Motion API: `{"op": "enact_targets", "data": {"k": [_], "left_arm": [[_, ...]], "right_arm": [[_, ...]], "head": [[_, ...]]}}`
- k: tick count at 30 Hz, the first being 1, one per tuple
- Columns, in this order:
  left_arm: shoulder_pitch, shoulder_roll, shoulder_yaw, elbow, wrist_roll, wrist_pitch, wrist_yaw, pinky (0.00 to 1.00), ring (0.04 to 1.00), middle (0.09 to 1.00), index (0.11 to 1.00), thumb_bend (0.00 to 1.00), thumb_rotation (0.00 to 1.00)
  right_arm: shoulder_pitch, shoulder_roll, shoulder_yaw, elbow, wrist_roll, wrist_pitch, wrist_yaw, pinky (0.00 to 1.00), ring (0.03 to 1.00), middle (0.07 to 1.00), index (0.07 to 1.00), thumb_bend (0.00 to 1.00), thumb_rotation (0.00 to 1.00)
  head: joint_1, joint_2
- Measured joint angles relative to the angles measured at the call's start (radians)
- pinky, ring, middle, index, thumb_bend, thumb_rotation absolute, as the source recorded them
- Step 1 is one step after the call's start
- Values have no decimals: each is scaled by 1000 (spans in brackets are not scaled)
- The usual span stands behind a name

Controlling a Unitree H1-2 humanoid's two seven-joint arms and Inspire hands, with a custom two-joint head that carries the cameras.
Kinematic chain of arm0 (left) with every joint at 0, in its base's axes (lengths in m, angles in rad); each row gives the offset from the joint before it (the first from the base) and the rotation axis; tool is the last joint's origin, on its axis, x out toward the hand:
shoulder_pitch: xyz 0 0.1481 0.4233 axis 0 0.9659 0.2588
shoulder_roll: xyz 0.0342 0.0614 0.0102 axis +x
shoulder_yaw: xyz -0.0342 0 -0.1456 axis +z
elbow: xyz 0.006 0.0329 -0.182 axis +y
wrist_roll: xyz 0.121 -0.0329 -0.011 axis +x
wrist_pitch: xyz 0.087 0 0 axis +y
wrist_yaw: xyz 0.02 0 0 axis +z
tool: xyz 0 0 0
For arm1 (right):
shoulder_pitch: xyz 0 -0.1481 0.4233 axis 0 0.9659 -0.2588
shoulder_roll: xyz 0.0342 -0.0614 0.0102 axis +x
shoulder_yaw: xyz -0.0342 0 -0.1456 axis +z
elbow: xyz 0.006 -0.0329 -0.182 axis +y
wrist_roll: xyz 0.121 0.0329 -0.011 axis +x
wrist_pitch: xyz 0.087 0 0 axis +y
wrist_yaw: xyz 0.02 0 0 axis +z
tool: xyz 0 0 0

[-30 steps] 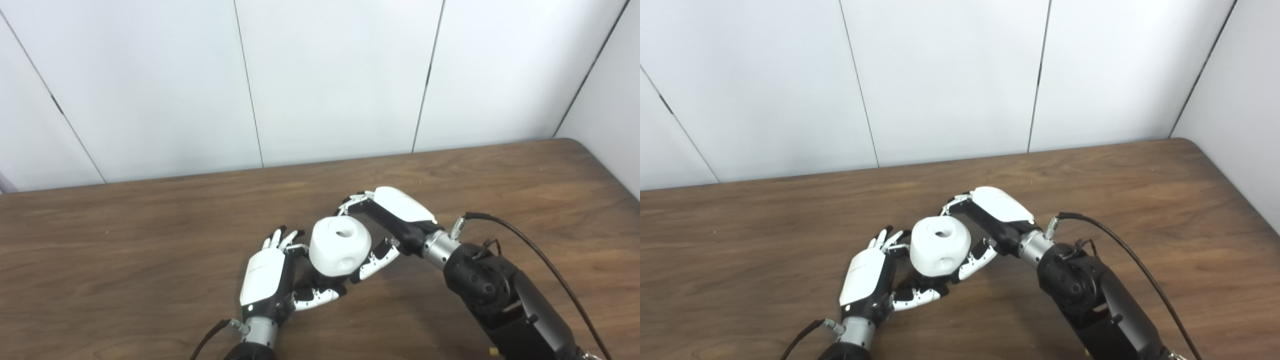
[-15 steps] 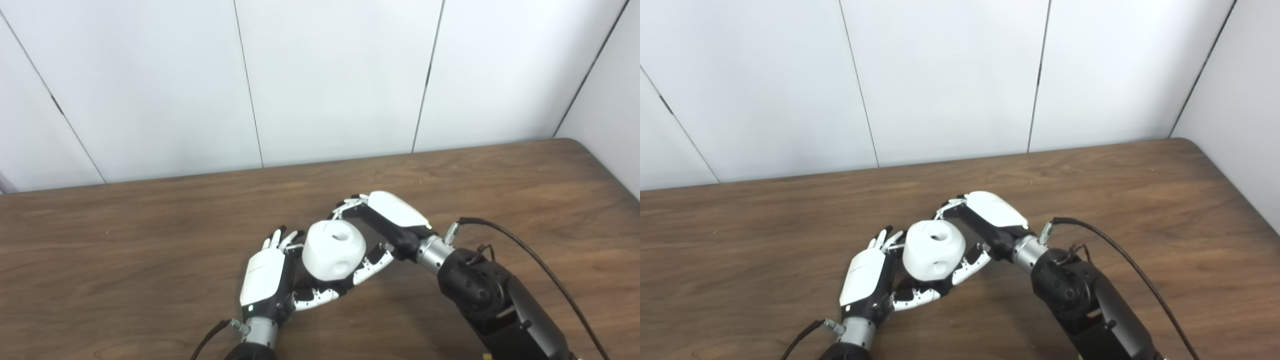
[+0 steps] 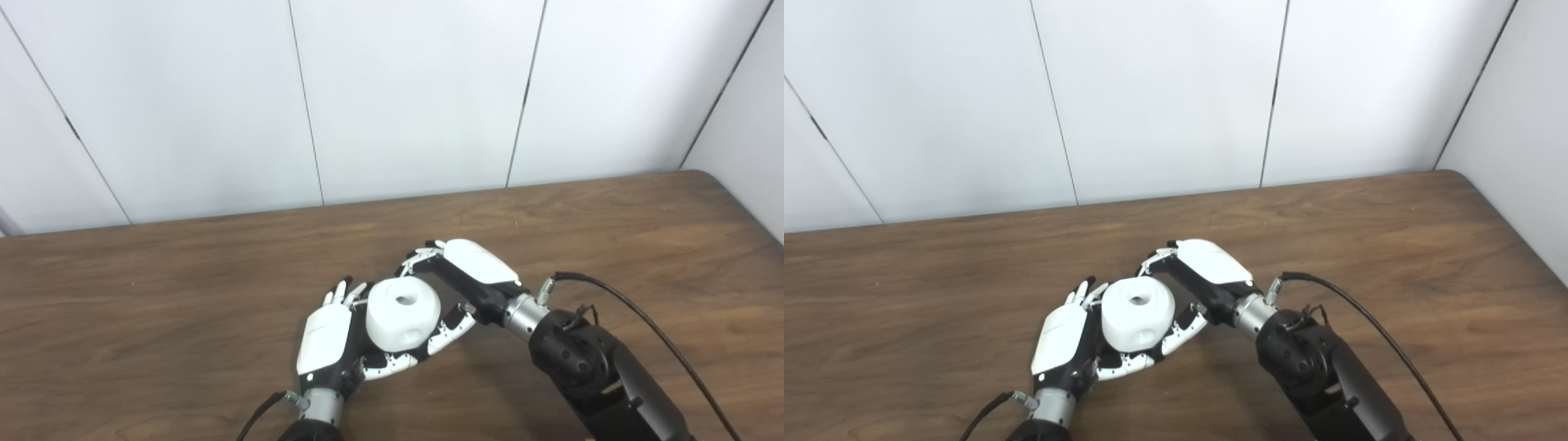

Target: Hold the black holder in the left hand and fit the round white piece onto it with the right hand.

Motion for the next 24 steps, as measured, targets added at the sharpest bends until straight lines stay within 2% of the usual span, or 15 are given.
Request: {"op": "enact_targets", "data": {"k": [10,12,15,18,24], "left_arm": [[-1,-6,0,6,0,0,10,1000,995,884,478,521,50],[-2,-6,0,6,0,0,10,1000,999,888,478,521,50],[-2,-6,0,7,-1,0,10,1000,997,887,478,521,50],[-4,-7,-1,10,-1,-2,11,1000,993,886,479,521,51],[-7,-10,-1,13,-1,-1,12,1000,993,886,479,521,51]], "right_arm": [[-1,0,-2,0,-4,3,2,998,885,780,486,509,145],[-3,0,-3,-5,5,22,18,1000,924,843,636,830,348],[-13,-5,-5,-11,14,51,59,1000,950,880,731,973,443],[-12,-10,-4,-16,32,83,106,1000,994,939,862,1000,470],[-12,-10,-5,-51,54,135,173,1000,1000,977,985,1000,472]], "head": [[-5,-3],[-5,-3],[-6,-5],[-8,-6],[-9,-8]]}}
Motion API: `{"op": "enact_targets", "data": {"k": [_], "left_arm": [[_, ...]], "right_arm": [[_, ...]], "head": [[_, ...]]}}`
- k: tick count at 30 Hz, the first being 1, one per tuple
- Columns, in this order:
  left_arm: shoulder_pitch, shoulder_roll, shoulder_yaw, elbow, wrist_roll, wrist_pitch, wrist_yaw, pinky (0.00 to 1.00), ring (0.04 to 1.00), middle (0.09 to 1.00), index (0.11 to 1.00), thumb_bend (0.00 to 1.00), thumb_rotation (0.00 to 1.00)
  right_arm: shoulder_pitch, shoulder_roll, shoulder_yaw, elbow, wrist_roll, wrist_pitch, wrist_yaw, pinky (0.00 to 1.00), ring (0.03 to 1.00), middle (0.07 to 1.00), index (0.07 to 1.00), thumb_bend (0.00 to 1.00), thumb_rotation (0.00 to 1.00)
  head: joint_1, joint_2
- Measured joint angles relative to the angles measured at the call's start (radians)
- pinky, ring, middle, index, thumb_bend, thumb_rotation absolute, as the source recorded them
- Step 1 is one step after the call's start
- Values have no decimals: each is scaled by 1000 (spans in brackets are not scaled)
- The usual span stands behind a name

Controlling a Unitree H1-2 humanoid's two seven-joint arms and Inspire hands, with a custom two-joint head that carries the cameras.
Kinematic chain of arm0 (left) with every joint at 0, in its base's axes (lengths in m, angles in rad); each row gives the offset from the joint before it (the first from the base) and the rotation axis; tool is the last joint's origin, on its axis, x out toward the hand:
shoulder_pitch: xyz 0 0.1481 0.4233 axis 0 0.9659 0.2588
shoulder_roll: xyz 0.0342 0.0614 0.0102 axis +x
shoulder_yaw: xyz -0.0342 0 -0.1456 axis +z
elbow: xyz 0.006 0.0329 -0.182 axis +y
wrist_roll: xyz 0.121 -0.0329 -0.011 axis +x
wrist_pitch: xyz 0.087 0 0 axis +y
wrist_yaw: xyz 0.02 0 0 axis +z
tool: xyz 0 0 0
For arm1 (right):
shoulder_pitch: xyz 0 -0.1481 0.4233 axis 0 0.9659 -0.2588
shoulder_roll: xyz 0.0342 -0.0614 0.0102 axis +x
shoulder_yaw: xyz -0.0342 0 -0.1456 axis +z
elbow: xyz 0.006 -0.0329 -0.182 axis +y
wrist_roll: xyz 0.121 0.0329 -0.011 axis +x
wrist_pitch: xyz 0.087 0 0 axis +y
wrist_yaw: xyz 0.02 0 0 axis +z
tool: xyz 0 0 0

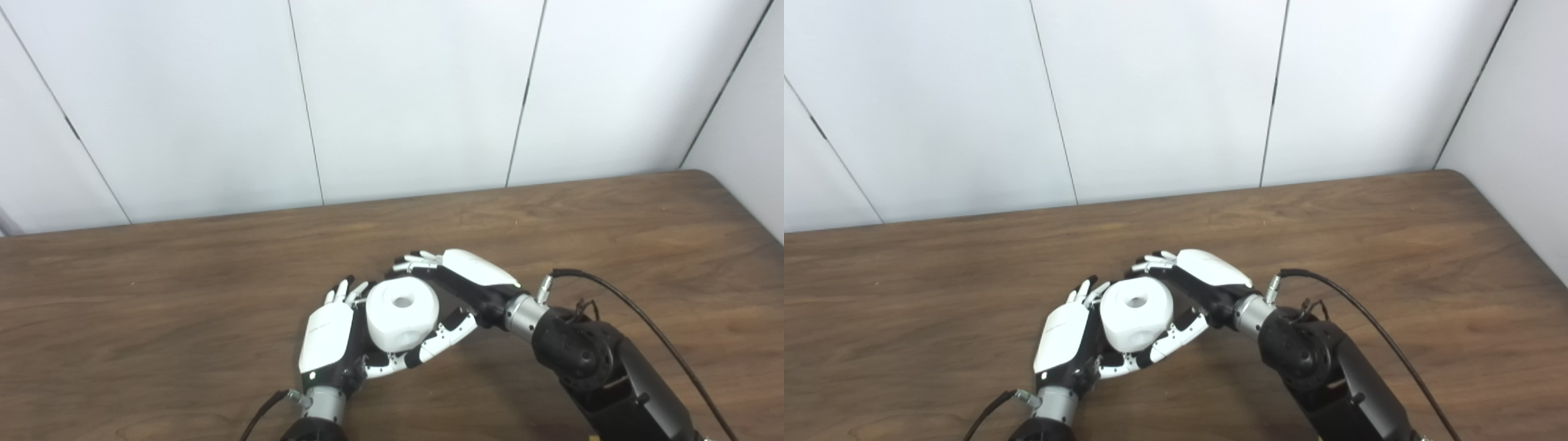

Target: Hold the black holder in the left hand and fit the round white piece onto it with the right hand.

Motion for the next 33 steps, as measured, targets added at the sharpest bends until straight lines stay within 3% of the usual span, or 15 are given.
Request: {"op": "enact_targets", "data": {"k": [15,19,22,23,25,28,33], "left_arm": [[-7,2,7,2,-9,7,-11,1000,1000,899,477,522,49],[-11,13,32,-10,-39,3,-35,1000,997,909,480,523,56],[-15,50,53,-40,-79,-8,-96,1000,1000,940,489,522,70],[-19,65,59,-49,-92,-12,-117,1000,1000,963,568,742,152],[-23,94,75,-74,-120,-14,-161,1000,1000,993,668,942,240],[-26,127,103,-100,-160,-15,-212,1000,1000,1000,758,996,305],[-18,154,142,-139,-230,-18,-268,1000,1000,1000,882,1000,337]], "right_arm": [[1,-13,-9,-19,18,19,22,1000,1000,1000,1000,1000,462],[21,-11,-48,-17,51,10,-11,1000,1000,1000,1000,1000,482],[62,0,-111,6,115,-57,-75,1000,1000,1000,1000,1000,503],[77,3,-126,24,131,-81,-103,1000,1000,1000,1000,1000,518],[112,6,-152,44,150,-118,-147,1000,1000,1000,1000,1000,557],[167,8,-181,60,170,-164,-208,961,1000,1000,1000,1000,604],[205,28,-217,87,224,-209,-263,876,1000,1000,1000,1000,638]], "head": [[0,-14],[0,-17],[2,-23],[3,-26],[5,-26],[2,-31],[0,-35]]}}
